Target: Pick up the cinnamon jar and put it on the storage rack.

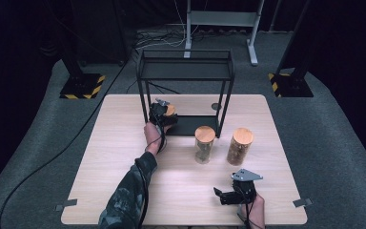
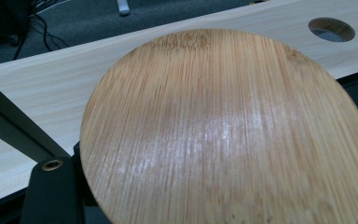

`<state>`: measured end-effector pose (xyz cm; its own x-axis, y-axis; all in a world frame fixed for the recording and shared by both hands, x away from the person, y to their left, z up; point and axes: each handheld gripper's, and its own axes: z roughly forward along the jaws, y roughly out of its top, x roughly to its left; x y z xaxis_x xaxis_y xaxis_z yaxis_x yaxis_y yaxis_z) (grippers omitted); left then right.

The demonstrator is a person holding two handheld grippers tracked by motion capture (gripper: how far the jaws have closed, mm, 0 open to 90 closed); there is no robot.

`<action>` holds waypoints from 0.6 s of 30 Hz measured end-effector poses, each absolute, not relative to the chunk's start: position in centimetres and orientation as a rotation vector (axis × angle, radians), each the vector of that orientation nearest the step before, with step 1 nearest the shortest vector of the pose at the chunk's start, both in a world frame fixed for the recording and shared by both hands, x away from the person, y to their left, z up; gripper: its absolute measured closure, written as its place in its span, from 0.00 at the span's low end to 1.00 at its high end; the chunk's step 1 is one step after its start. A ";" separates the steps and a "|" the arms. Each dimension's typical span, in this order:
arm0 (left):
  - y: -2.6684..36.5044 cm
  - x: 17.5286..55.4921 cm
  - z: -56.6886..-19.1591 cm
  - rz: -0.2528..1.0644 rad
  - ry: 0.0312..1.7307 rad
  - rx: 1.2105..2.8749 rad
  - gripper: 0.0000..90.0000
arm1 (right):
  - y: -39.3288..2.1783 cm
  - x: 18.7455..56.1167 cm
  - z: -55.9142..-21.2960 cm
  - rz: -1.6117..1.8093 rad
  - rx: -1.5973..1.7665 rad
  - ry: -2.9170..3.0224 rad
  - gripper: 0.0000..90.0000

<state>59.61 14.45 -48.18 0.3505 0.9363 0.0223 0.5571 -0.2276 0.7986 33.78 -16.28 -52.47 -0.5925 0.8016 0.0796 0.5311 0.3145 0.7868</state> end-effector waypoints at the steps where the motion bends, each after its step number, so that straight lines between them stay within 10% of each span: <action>1: 14.4 59.7 -48.1 0.665 1.310 1.913 0.27 | -16.3 33.8 -52.5 1.162 1.196 2.260 0.02; 18: 13.9 59.5 -45.5 0.669 1.279 1.959 0.01 | -16.3 33.8 -52.5 1.162 1.195 2.258 0.02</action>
